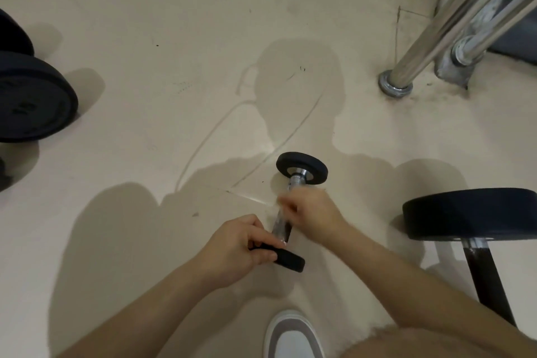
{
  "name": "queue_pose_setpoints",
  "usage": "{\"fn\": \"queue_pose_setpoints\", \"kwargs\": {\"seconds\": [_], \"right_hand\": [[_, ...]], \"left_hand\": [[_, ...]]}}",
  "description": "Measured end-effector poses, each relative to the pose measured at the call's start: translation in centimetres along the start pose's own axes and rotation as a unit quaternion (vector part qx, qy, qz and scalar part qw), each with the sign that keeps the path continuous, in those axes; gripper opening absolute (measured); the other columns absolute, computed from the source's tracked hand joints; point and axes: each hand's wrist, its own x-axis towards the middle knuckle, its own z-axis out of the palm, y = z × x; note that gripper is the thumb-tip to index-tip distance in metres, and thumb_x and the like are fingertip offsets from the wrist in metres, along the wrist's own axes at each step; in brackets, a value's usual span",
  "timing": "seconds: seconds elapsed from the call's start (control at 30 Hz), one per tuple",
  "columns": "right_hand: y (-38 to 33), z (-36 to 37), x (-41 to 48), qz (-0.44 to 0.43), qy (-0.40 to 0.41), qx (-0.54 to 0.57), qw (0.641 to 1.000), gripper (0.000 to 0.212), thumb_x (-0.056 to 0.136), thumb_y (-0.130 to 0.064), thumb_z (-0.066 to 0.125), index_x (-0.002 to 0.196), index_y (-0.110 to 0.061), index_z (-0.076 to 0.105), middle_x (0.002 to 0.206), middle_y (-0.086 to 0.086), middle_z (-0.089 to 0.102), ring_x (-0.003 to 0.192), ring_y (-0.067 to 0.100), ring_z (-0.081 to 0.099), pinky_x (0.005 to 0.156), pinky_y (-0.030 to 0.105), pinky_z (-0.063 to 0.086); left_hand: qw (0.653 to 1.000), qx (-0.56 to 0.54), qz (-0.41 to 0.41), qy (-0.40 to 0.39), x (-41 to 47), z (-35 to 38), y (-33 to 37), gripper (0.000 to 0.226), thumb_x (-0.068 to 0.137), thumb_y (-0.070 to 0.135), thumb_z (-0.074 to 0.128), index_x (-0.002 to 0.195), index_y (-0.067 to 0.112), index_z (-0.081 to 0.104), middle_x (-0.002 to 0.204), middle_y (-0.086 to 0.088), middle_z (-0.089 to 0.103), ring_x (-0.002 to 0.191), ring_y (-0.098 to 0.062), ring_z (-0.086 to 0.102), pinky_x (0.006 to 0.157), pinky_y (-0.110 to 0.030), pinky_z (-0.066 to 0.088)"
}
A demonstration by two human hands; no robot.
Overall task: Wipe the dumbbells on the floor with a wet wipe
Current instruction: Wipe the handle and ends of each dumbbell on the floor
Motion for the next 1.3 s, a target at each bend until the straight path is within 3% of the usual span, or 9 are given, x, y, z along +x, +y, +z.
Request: {"fn": "queue_pose_setpoints", "kwargs": {"seconds": [0.1,0.27,0.47,0.63,0.77,0.93,1.13,1.23,1.3], "right_hand": [[1.3,-0.6,1.0,0.075,0.078,0.009,0.994,0.023,0.091,-0.023,0.053,0.083,-0.013,0.072,0.074,0.002,0.066,0.069,0.019,0.06,0.064,0.033,0.048],[0.8,-1.4,-3.8,0.064,-0.054,0.049,0.995,0.02,0.09,-0.036,0.061,0.1,-0.023,0.072,0.086,-0.007,0.072,0.061,0.002,0.054,0.065,0.022,0.047],[3.2,-0.5,-2.9,0.152,0.12,0.089,0.977,0.011,0.087,-0.03,0.066,0.088,-0.024,0.075,0.078,-0.007,0.072,0.069,0.01,0.063,0.071,0.031,0.053],[1.9,-0.6,-4.5,0.084,-0.011,0.085,0.993,0.011,0.086,-0.022,0.065,0.088,-0.02,0.075,0.084,-0.006,0.073,0.074,0.01,0.065,0.072,0.03,0.053],[3.7,-1.3,-1.0,0.184,0.144,0.123,0.964,0.011,0.086,-0.02,0.066,0.087,-0.017,0.076,0.088,-0.003,0.075,0.077,0.014,0.067,0.077,0.034,0.054],[-0.6,1.4,-4.3,0.078,-0.003,0.15,0.986,0.011,0.087,-0.023,0.065,0.092,-0.019,0.075,0.086,-0.004,0.074,0.075,0.01,0.066,0.077,0.032,0.055],[0.5,2.0,1.0,0.203,0.189,0.25,0.927,0.008,0.086,-0.019,0.067,0.086,-0.019,0.075,0.064,-0.005,0.065,0.06,0.009,0.058,0.069,0.033,0.056],[-2.1,2.9,-1.4,0.156,0.068,0.282,0.944,0.006,0.083,-0.014,0.07,0.081,-0.015,0.074,0.063,0.0,0.066,0.057,0.011,0.058,0.068,0.035,0.055],[-1.6,2.3,-0.6,0.139,0.043,0.272,0.951,0.006,0.083,-0.015,0.07,0.079,-0.015,0.074,0.064,0.003,0.067,0.059,0.017,0.059,0.067,0.037,0.054]], "left_hand": [[1.0,0.028,0.005,-0.006,-0.3,0.7,0.5,0.028,0.079,0.025,0.076,0.098,0.044,0.072,0.082,0.011,0.052,0.074,-0.004,0.052,0.068,-0.01,0.037],[0.994,0.086,0.051,-0.052,0.3,2.0,1.8,0.03,0.085,0.025,0.068,0.114,0.033,0.068,0.092,0.017,0.05,0.078,0.002,0.048,0.072,-0.004,0.033],[0.991,0.101,0.056,-0.072,0.7,3.3,2.1,0.03,0.083,0.04,0.068,0.112,0.045,0.066,0.089,0.015,0.041,0.082,-0.004,0.046,0.074,-0.013,0.036],[0.99,0.098,0.045,-0.088,1.2,3.5,2.3,0.03,0.082,0.036,0.071,0.111,0.043,0.068,0.091,0.014,0.044,0.084,-0.003,0.047,0.074,-0.008,0.032],[0.99,0.115,0.039,-0.079,1.2,2.8,2.2,0.029,0.08,0.033,0.073,0.107,0.042,0.069,0.09,0.014,0.048,0.083,-0.004,0.05,0.074,-0.011,0.037],[0.988,0.136,0.013,-0.068,0.5,-0.4,0.7,0.027,0.081,0.022,0.071,0.099,0.042,0.067,0.088,0.015,0.049,0.079,-0.002,0.051,0.075,-0.014,0.039],[0.964,0.252,0.045,-0.065,-0.4,-2.4,0.8,0.03,0.082,0.031,0.058,0.109,0.042,0.053,0.107,0.019,0.042,0.098,-0.005,0.045,0.086,-0.025,0.045],[0.958,0.261,0.096,-0.071,-1.1,-1.5,1.0,0.042,0.08,0.055,0.055,0.12,0.049,0.045,0.107,0.018,0.04,0.098,-0.004,0.039,0.082,-0.022,0.041],[0.963,0.242,0.108,-0.039,-1.0,-1.1,0.3,0.034,0.083,0.05,0.059,0.116,0.047,0.052,0.101,0.015,0.047,0.091,-0.006,0.042,0.076,-0.024,0.042]]}}
